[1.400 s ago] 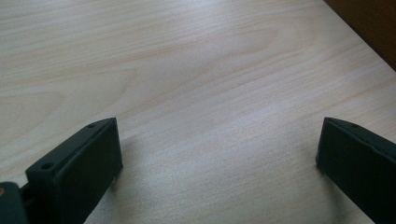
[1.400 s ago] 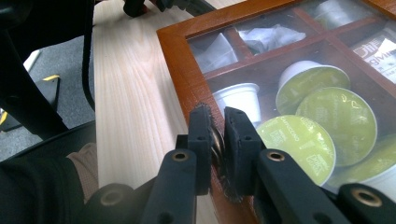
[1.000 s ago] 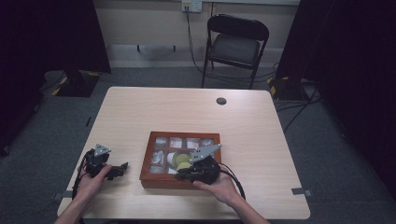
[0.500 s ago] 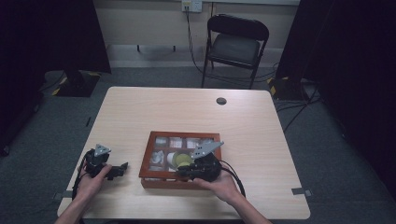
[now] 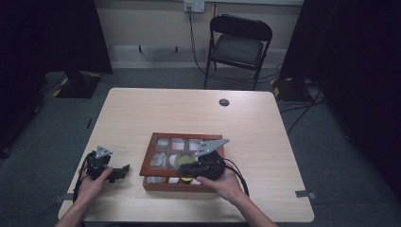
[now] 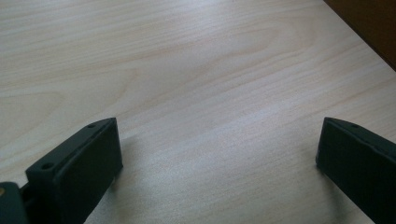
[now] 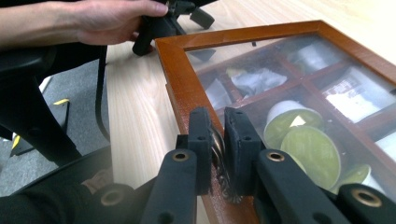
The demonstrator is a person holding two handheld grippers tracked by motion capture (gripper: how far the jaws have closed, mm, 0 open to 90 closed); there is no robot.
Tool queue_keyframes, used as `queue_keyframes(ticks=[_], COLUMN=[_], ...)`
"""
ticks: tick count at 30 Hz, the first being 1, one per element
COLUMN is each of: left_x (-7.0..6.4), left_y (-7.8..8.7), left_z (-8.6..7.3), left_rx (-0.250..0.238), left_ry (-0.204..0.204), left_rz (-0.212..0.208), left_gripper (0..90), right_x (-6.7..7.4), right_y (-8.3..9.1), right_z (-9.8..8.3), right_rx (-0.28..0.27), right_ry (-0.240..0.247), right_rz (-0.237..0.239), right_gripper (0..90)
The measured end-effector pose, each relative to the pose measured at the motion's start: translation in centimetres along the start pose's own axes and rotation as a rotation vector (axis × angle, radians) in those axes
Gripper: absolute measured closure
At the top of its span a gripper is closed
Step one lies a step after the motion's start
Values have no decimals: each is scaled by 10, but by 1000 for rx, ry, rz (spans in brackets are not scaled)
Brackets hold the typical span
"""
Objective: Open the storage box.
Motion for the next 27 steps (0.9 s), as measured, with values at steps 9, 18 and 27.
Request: queue_keyframes(ticks=[9,18,27], left_x=[0,0,0], left_y=[0,0,0], left_z=[0,0,0], left_rx=[1,0,1], left_ry=[-1,-1,0], left_rz=[2,1,2], left_gripper=[0,0,0], right_x=[0,0,1], right_y=[4,6,10], right_z=[6,10,17], right_rx=[-12,-5,-17], right_ry=[-4,-23,-26], right_rz=[2,-10,-11], right_gripper=[814,812,812])
Point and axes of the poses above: each handheld gripper's, and its own axes: y roughly backward along the jaws, z roughly out of its top, x roughly to its left, the point moved 4 cm from there along -y, roughly forward along the jaws, and after that the axes turned 14 degrees about -y, right-handed, at the moved point
